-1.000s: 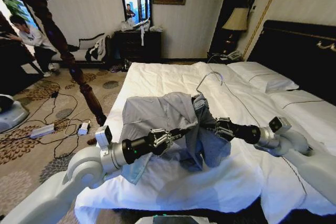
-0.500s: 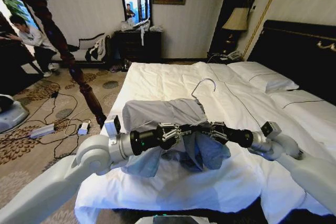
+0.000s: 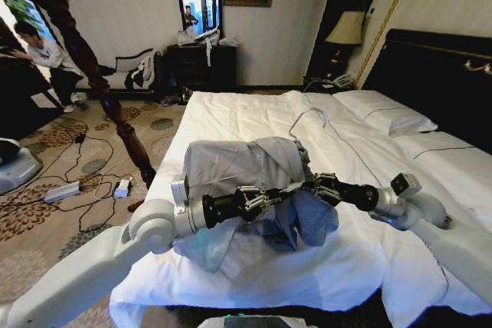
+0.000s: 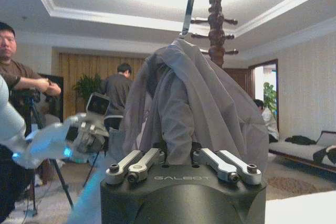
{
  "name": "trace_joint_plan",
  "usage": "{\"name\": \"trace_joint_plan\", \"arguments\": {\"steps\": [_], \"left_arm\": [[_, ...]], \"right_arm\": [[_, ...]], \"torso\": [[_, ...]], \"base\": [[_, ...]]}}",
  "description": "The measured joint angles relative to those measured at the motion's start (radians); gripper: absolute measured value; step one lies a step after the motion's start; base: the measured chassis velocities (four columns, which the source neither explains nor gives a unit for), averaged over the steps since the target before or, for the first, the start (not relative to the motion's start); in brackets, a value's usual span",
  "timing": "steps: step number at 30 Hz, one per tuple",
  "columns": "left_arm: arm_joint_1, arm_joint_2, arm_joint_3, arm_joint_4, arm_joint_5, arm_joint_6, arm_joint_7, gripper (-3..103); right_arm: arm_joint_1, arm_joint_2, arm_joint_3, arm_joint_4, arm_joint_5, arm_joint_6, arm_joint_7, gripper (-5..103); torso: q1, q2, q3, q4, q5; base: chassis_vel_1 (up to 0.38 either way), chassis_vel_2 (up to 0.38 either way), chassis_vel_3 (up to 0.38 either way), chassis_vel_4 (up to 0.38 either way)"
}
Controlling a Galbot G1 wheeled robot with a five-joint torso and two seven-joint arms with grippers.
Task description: Pick up the clothes from the bed and hang them on the clothes hanger.
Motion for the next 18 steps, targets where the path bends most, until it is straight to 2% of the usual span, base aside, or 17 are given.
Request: {"name": "trace_joint_plan", "arguments": {"steps": [1, 3, 4, 7, 8, 11, 12, 13, 15, 17, 18], "left_arm": [[0.011, 0.006, -0.009, -0.002, 0.005, -0.001, 0.011, 25], [0.041, 0.022, -0.036, -0.014, 0.001, 0.003, 0.035, 36], [0.041, 0.022, -0.036, -0.014, 0.001, 0.003, 0.035, 36], [0.098, 0.040, -0.100, -0.044, -0.005, 0.010, 0.077, 52], [0.098, 0.040, -0.100, -0.044, -0.005, 0.010, 0.077, 52], [0.136, 0.051, -0.164, -0.078, -0.006, 0.009, 0.114, 68], [0.139, 0.055, -0.185, -0.089, -0.008, 0.005, 0.131, 68], [0.139, 0.055, -0.185, -0.089, -0.008, 0.005, 0.131, 68], [0.124, 0.068, -0.226, -0.108, -0.022, -0.006, 0.161, 80], [0.039, 0.088, -0.265, -0.110, -0.062, -0.015, 0.178, 90], [0.003, 0.094, -0.269, -0.102, -0.075, -0.018, 0.182, 90]], "right_arm": [[0.000, -0.001, 0.002, 0.001, 0.008, 0.000, 0.000, 16], [-0.006, -0.001, 0.010, 0.002, 0.030, 0.000, 0.002, 16], [-0.006, -0.001, 0.010, 0.002, 0.030, 0.000, 0.002, 16], [-0.012, -0.001, 0.023, -0.005, 0.065, 0.000, 0.011, 16], [-0.012, -0.001, 0.023, -0.005, 0.065, 0.000, 0.011, 16], [-0.011, -0.005, 0.033, -0.028, 0.084, 0.000, 0.016, 16], [-0.009, -0.007, 0.035, -0.039, 0.087, 0.000, 0.016, 16], [-0.009, -0.007, 0.035, -0.039, 0.087, 0.000, 0.016, 16], [-0.006, -0.011, 0.038, -0.062, 0.088, 0.001, 0.004, 16], [-0.003, -0.013, 0.039, -0.081, 0.078, 0.001, -0.032, 16], [-0.003, -0.014, 0.039, -0.083, 0.071, 0.001, -0.042, 16]], "torso": [[0.000, 0.000, 0.000, 0.0000, 0.0000], [0.000, 0.000, 0.000, -0.0001, 0.0001], [0.000, 0.000, 0.000, -0.0001, 0.0001], [0.000, 0.000, 0.000, -0.0001, 0.0001], [0.000, 0.000, 0.000, -0.0001, 0.0001], [0.000, 0.000, 0.000, 0.0001, 0.0001], [0.000, 0.000, 0.000, 0.0001, 0.0000], [0.000, 0.000, 0.000, 0.0001, 0.0000], [0.000, 0.000, 0.000, 0.0001, 0.0000], [0.000, 0.000, 0.000, 0.0000, 0.0001], [0.000, 0.000, 0.000, -0.0001, 0.0000]], "base": [[0.000, 0.000, 0.000, 0.000], [0.000, 0.000, 0.000, 0.000], [0.000, 0.000, 0.000, 0.000], [0.000, 0.000, 0.000, 0.000], [0.000, 0.000, 0.000, 0.000], [0.000, 0.000, 0.000, 0.000], [0.000, 0.000, 0.000, 0.000], [0.000, 0.000, 0.000, 0.000], [0.000, 0.000, 0.000, 0.000], [0.000, 0.000, 0.000, 0.000], [0.000, 0.000, 0.000, 0.000]]}}
